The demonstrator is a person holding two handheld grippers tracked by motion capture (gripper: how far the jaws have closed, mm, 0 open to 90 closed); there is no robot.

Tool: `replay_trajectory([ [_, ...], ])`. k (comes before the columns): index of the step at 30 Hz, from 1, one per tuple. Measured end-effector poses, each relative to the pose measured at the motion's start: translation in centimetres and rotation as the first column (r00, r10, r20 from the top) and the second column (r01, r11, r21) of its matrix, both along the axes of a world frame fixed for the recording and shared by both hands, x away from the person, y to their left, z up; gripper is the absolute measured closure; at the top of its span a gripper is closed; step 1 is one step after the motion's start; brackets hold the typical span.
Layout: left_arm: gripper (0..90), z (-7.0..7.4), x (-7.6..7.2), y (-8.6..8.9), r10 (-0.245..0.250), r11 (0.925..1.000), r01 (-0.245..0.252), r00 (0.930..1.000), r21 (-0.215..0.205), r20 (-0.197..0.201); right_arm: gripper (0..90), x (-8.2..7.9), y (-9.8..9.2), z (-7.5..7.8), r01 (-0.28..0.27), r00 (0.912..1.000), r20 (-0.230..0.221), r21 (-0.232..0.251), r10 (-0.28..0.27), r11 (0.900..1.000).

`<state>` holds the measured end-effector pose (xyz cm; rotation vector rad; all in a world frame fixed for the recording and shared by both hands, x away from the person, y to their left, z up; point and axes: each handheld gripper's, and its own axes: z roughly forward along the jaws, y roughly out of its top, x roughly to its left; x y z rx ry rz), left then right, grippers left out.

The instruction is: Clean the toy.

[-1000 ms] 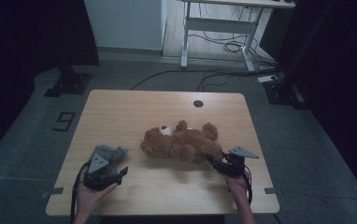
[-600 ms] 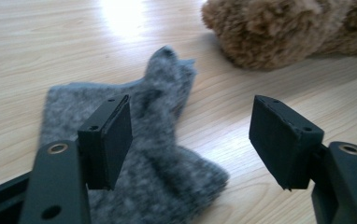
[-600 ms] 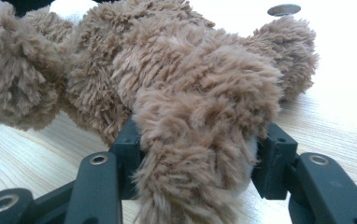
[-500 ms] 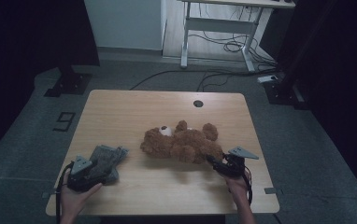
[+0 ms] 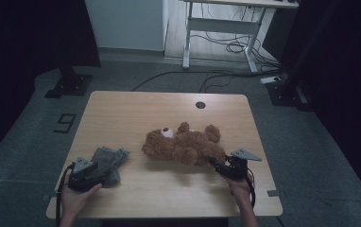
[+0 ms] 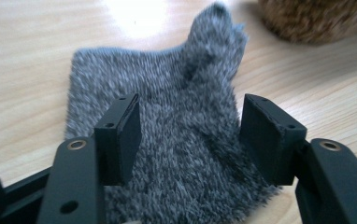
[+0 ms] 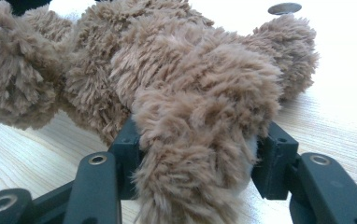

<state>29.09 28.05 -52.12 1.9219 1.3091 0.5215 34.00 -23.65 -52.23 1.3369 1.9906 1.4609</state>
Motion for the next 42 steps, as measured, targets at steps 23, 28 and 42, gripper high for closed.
replay_trajectory([
  [23, 69.6, -2.1, 0.9, -0.9, 0.033, 0.9990, -0.032, 0.9989, 0.030, -0.034, 47.1, -0.1, -0.1, 0.0, -0.003, 1.0000, -0.003, 0.006, 0.003, 1.000],
  [28, 75.0, -2.0, 0.7, -0.8, 0.024, 0.9997, -0.024, 0.9991, 0.002, -0.034, 48.3, -0.1, 0.0, 0.0, -0.008, 1.0000, -0.004, 0.010, 0.008, 1.000],
  [42, 77.1, 1.1, 0.0, -2.2, -0.045, 0.9892, 0.054, 0.9963, -0.136, 0.073, 53.0, -0.1, -0.3, -0.2, -0.037, 0.9993, -0.006, 0.012, 0.037, 0.999],
])
